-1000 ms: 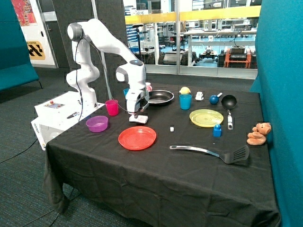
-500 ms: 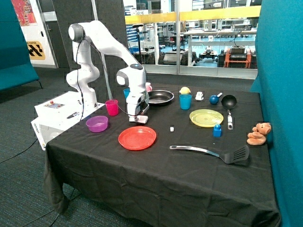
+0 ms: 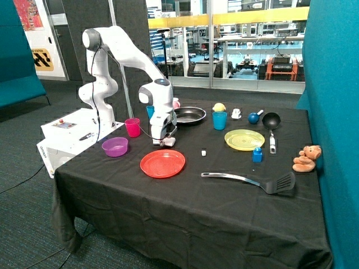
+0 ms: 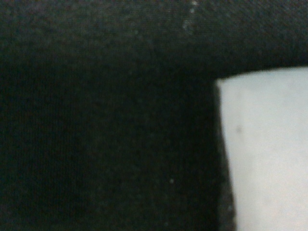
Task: Clean the pan
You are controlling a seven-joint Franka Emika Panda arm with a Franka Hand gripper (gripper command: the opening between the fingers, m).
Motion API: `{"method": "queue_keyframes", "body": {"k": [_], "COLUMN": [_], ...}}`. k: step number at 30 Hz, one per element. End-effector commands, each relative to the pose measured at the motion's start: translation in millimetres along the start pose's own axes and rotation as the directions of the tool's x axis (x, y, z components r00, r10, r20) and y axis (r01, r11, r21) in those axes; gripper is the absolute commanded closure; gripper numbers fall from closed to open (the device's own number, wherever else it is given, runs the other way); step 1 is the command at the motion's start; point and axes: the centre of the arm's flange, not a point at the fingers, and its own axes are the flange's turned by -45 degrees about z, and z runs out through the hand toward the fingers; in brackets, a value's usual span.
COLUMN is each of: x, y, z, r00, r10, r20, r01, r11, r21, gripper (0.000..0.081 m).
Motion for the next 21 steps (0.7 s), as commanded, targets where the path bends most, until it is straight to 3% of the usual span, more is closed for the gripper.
{"method": "queue_keyframes", "body": {"k": [1,2,4,6,21], "x": [3.2,4.2,5.3,6.3,3.7], "y": [1.0,0.8,0.6,0.2,3.8], "z": [4.6,4.1,3.4,2.7,2.8], "r00": [1.0,1.0,1.0,1.0,1.0], "r10": [0.009,0.017,0.021,0.024,0.025], "r20": [-0.0001,-0.0001,-0.0001,-0.0001,-0.0001], "r01": [-0.009,-0.017,-0.021,-0.024,-0.025], "r11": [1.0,1.0,1.0,1.0,1.0], "r21": [0.0014,0.0015,0.0015,0.0015,0.0015], "gripper": [0.0297,0.0477,0.0688,0.0778,0.0808]}}
